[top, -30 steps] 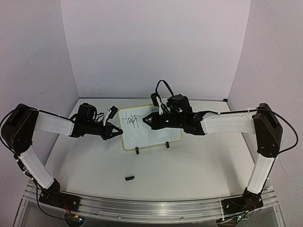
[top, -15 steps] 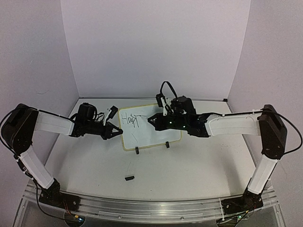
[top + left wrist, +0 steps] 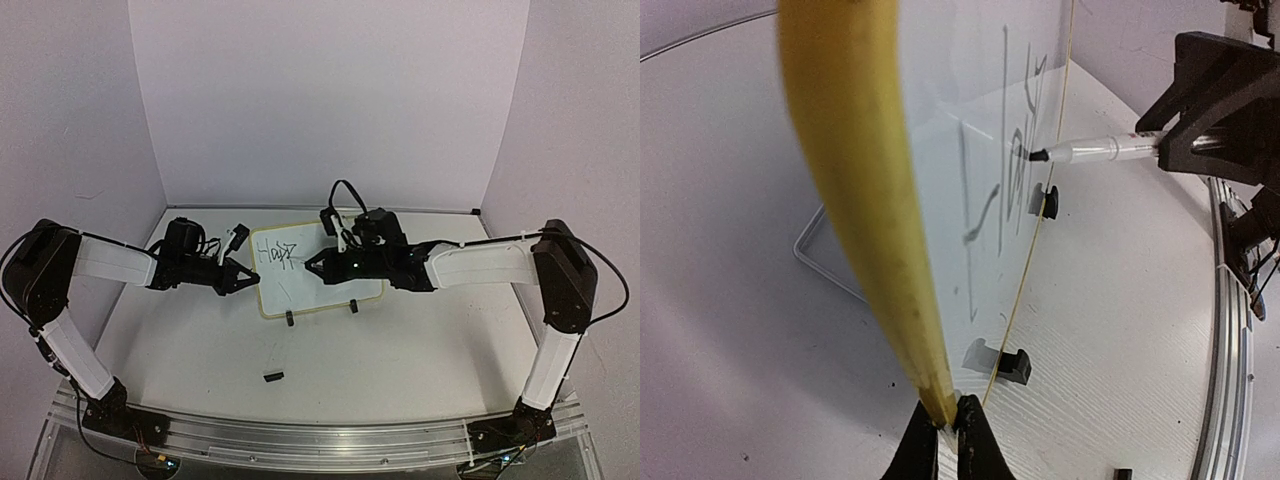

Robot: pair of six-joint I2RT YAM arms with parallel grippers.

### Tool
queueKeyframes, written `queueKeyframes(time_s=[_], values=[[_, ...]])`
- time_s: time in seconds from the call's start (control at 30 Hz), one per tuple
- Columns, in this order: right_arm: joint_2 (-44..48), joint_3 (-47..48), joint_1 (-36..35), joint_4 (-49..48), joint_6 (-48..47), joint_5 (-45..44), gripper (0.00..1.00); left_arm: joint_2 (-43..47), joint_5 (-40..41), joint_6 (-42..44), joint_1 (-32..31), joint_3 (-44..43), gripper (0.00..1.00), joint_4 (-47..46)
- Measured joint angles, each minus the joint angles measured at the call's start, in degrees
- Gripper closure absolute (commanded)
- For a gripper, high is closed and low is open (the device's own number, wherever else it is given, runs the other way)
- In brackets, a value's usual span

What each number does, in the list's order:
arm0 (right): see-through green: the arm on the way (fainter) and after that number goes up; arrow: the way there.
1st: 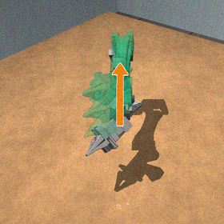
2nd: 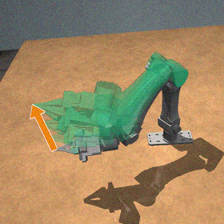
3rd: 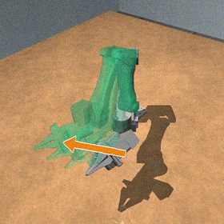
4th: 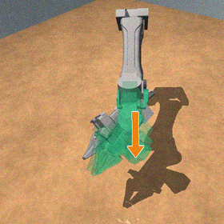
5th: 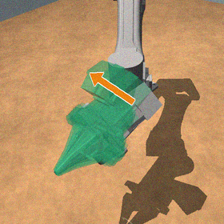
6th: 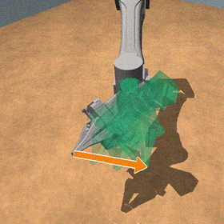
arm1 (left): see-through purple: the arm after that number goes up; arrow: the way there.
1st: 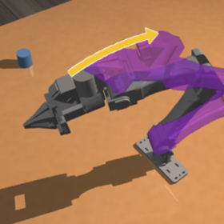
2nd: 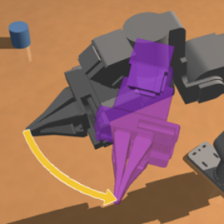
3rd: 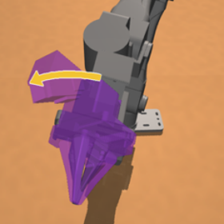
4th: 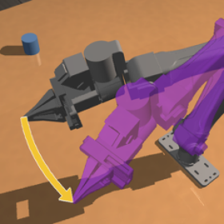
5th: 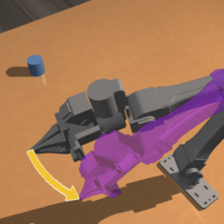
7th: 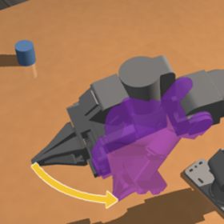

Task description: Write a sentence on the whiteboard

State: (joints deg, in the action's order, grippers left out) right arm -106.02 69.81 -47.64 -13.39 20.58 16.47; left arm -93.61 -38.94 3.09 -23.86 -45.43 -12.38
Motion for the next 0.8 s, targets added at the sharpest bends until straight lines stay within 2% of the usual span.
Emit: queueKeyframes(time_s=[0.43, 0.8], values=[[-0.1, 0.0, 0.0, 0.7, -0.7, 1.1, 1.0, 0.0, 0.0, 0.0, 0.0, 0.0, 1.0, 0.0], [8.0, -2.7, 0.0, 0.5, -0.7, 1.3, 1.0, 0.0, 0.0, 0.1, -0.1, 0.0, 1.0, 0.0]])
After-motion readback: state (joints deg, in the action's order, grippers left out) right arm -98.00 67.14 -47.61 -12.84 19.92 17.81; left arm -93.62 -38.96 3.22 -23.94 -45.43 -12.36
